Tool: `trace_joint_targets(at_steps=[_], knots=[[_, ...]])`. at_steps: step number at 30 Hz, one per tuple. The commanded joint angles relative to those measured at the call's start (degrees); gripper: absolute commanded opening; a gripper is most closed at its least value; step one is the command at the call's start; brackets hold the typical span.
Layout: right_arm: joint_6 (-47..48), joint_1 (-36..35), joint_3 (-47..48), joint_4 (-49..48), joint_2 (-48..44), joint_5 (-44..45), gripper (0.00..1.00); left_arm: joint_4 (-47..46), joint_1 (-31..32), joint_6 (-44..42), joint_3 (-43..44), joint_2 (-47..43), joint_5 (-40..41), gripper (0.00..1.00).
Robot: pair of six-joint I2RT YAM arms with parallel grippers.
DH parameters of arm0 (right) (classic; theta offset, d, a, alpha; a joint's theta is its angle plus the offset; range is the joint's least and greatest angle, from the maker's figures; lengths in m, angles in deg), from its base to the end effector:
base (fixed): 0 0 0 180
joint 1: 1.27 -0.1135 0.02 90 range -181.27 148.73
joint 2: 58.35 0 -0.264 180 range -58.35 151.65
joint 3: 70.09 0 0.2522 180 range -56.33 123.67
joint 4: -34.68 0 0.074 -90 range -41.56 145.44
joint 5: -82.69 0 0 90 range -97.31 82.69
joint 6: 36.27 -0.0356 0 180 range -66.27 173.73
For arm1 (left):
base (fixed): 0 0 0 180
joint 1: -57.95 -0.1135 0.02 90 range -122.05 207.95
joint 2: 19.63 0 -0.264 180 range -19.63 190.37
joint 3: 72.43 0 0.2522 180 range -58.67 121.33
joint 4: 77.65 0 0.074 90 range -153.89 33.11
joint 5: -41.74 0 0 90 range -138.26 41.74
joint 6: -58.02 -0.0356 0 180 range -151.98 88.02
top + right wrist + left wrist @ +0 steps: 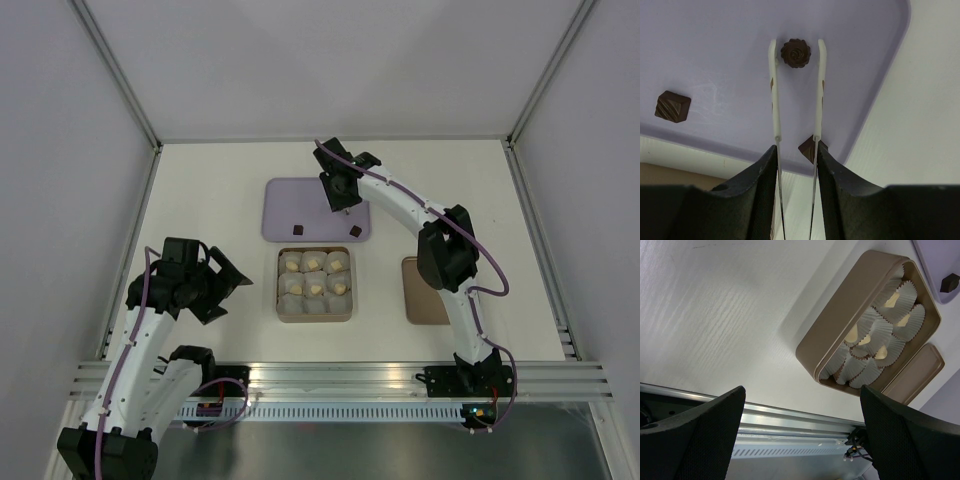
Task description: Pack the chocolate
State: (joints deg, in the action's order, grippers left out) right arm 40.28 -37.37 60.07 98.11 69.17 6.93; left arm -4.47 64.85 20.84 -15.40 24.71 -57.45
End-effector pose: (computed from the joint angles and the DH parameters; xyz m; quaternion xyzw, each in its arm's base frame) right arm 0.3976 0.2791 0.2398 -0.1579 0.9477 -0.0041 0.2774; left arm 0.1294 -0.0214 0.2584 -0.3572 0.8955 -0.1936 0.1816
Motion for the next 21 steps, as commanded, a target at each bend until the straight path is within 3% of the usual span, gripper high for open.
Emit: trace_joint_targets(at_steps=[1,12,18,21], knots=[[0.18,0.24,3.13,-1.77,0.09,0.26,0.41,-1.32,0.22,-1.23,2.26,-0.39,-1.36,1.0],[-0.17,0.24,3.31,-2.21,0.18,0.17,0.33,-1.32,0.22,-1.31,2.09,-0.21,-1.36,1.0],[0.09,0.32,3.66,-2.56,-2.1,0.44,0.16,-1.32,0.22,-1.23,2.35,-0.13,-1.62,1.0],[0.44,0.24,3.75,-1.86,-3.59,-0.52,0.13,-1.32,0.22,-1.05,2.44,-0.13,-2.06,1.0]])
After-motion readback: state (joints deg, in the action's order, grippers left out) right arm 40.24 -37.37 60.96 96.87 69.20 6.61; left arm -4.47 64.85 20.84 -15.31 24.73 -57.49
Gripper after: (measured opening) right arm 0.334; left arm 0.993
